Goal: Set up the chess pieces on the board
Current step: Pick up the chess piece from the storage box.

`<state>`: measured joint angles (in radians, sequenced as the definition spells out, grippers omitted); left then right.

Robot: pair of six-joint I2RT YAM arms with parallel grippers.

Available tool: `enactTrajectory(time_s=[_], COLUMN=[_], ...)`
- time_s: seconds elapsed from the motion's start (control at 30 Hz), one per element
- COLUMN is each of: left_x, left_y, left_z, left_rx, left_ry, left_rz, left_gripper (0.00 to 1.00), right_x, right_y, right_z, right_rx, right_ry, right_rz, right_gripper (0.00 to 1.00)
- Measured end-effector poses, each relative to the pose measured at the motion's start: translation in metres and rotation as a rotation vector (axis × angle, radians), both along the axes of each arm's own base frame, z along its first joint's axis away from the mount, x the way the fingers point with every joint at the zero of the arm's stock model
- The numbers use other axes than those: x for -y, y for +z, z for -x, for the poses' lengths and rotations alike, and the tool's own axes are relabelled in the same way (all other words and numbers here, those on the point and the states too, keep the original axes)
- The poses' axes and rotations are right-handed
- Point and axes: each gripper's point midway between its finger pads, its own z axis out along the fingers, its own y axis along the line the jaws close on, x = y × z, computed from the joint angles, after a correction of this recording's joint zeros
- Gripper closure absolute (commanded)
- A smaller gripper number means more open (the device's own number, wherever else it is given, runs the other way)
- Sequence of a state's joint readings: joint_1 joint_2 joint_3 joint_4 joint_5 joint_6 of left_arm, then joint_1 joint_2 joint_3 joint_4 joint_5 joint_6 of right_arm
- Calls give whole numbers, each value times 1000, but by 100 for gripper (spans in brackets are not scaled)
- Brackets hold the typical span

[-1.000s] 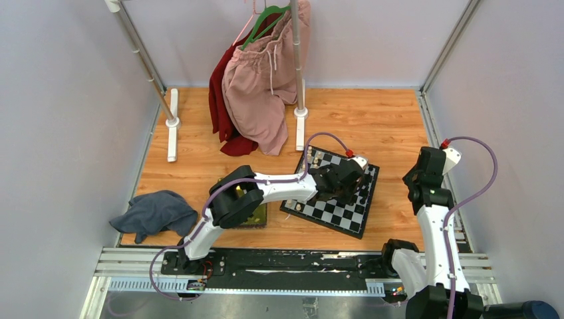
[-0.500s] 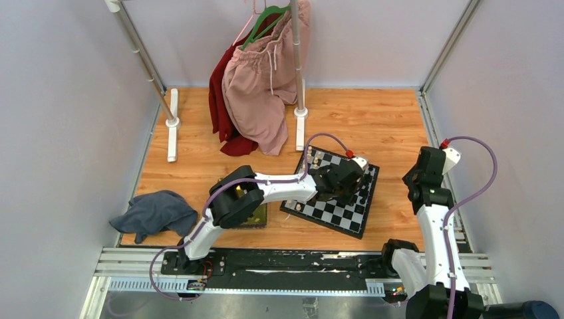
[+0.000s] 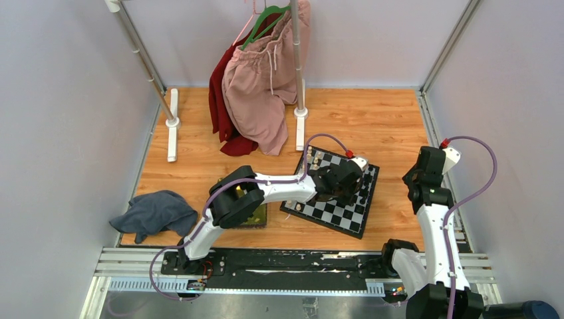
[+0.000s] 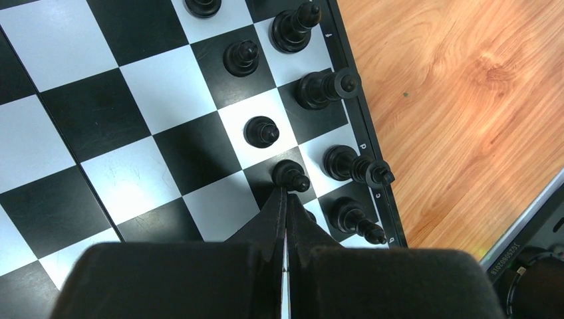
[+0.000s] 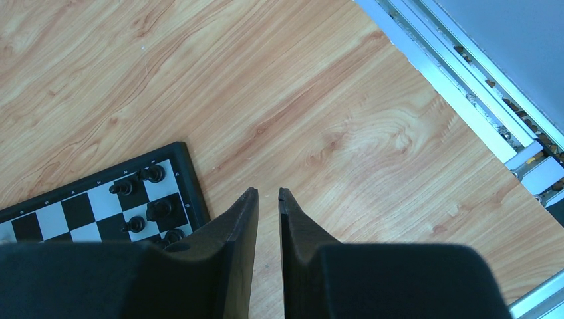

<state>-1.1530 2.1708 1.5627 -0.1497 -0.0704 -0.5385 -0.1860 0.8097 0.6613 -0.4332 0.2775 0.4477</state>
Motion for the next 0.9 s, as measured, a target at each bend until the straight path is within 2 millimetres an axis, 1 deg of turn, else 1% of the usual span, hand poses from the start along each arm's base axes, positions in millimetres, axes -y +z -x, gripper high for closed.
enactTrajectory(time_s=[0.37,0.9], left_x=[0,-8], left_y=[-1,-1], left_z=[0,3], left_rx=[7,5], left_ry=[0,1], left_rz=[15,13], left_gripper=[100,100], right_x=[0,-1], right_y=[0,2], right_z=[0,0], right_rx=[0,8], right_ry=[1,5], right_rz=[0,-3], right_gripper=[78,78])
